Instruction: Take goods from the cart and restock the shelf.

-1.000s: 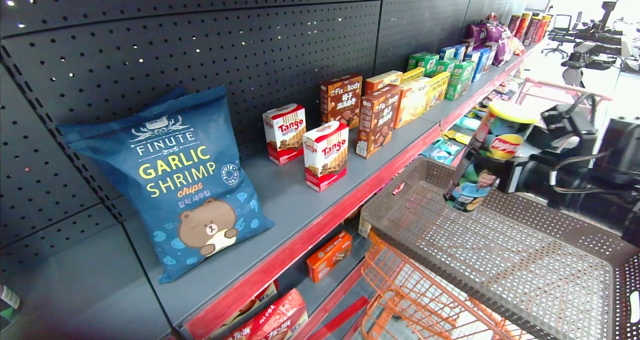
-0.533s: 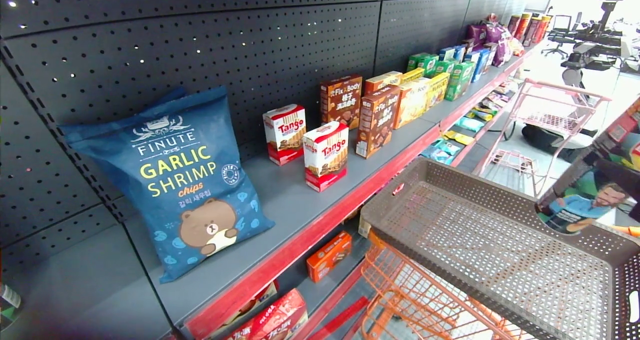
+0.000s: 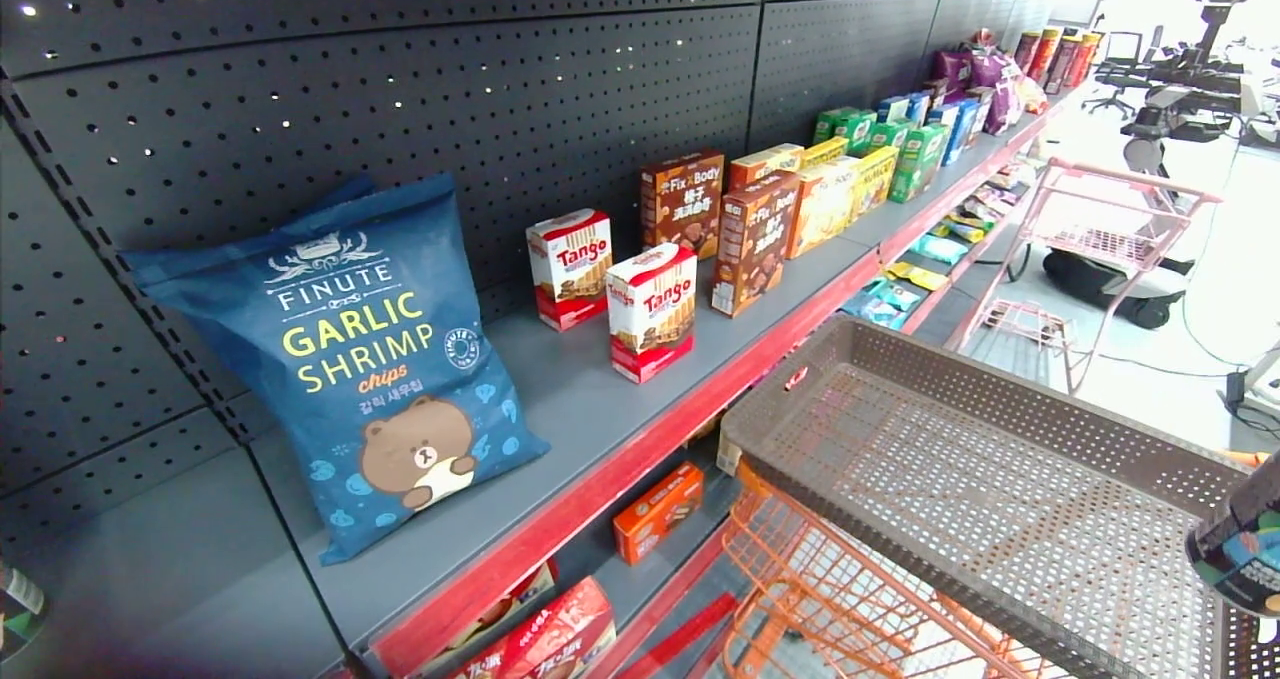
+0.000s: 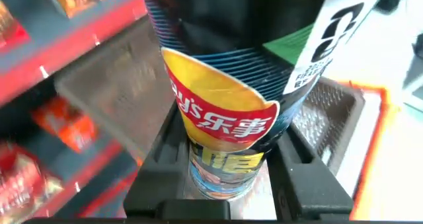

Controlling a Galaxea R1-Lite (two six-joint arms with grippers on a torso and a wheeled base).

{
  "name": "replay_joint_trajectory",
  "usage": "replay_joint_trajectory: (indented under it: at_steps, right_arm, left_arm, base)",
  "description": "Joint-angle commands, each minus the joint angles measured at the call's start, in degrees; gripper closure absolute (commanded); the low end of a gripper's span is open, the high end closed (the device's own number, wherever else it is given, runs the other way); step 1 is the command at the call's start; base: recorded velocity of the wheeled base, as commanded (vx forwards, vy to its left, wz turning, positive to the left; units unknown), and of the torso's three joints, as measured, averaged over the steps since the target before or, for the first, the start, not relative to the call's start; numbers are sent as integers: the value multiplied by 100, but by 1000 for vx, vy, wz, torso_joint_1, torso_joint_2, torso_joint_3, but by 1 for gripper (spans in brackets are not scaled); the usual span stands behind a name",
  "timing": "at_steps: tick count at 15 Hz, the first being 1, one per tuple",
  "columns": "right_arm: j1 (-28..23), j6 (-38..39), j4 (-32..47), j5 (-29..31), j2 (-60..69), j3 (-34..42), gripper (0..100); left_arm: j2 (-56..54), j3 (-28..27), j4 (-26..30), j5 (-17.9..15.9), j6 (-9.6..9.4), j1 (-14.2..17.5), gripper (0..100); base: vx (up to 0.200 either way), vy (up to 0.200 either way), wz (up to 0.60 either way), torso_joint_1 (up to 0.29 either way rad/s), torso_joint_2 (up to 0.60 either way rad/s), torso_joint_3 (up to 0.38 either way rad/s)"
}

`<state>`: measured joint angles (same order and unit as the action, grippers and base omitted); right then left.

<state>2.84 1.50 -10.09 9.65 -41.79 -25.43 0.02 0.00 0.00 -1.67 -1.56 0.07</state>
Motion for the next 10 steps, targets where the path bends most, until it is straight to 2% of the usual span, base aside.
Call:
replay_joint_trajectory:
  at_steps: [1,3,10]
  right_arm:
    - [173,-44,324,160,364,12,100]
    - [252,-106,535,291,558,3,100]
    - [533,-115,482,247,655,47,100]
  left_arm:
    - [-2,0,0,0,-2,1,0]
    - [-2,0,0,0,-2,1,0]
    - [-2,0,0,0,-2,1,0]
  base:
    - [0,0,0,0,0,0]
    - [0,0,600,0,-2,7]
    - [0,0,600,2,4,4]
